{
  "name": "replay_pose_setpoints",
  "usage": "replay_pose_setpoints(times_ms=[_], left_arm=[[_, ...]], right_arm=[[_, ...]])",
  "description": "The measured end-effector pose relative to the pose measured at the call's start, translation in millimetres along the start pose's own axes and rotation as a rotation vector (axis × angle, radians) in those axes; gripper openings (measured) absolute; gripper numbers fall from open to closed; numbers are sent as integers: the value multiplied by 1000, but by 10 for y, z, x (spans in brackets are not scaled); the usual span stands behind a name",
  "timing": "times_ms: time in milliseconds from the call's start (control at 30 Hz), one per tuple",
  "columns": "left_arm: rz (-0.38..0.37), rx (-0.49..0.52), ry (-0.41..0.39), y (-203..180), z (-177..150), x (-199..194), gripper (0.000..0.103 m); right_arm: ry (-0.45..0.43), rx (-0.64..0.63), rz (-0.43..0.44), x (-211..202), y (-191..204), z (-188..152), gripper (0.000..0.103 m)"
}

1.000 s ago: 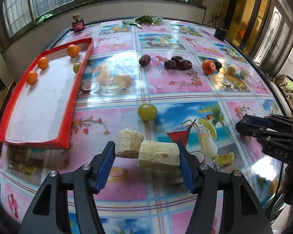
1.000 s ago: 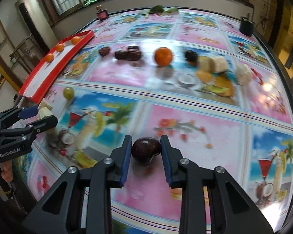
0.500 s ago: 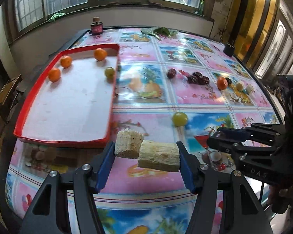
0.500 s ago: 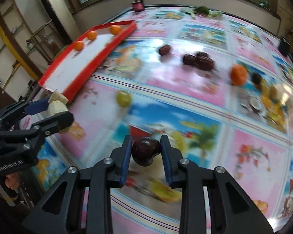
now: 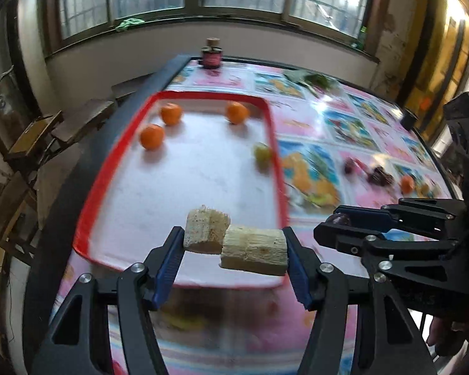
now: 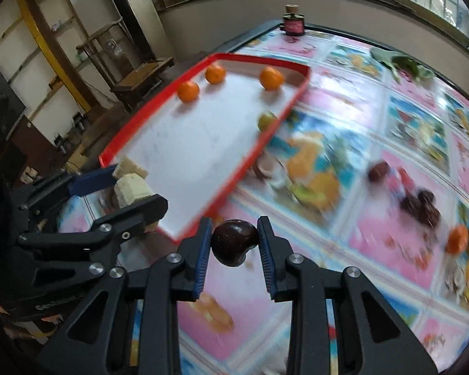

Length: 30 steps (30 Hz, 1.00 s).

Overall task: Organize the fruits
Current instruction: 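Carry the banana chunks and plum over the red tray, then lower the banana chunks and plum into the tray and open both grippers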

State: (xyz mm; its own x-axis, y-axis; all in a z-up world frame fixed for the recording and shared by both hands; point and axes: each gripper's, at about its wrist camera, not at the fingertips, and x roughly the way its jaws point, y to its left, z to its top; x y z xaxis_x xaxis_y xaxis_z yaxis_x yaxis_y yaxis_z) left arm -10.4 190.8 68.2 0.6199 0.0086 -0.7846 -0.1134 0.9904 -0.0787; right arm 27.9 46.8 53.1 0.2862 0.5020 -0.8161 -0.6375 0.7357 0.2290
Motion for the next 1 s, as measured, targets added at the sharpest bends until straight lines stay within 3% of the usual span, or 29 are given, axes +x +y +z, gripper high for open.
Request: replay_pose_setpoints(times_ms=[333, 533, 1000], left_arm=[[138, -121, 19, 727, 487, 471, 62], [184, -190, 49, 982, 625, 771, 62], [273, -66, 0, 830, 633, 873, 62]], right_arm=[[-39, -7, 14, 458, 113, 837, 33], [-13, -10, 21, 851, 151, 1162, 33], [43, -80, -65, 1250, 106, 1246, 33]])
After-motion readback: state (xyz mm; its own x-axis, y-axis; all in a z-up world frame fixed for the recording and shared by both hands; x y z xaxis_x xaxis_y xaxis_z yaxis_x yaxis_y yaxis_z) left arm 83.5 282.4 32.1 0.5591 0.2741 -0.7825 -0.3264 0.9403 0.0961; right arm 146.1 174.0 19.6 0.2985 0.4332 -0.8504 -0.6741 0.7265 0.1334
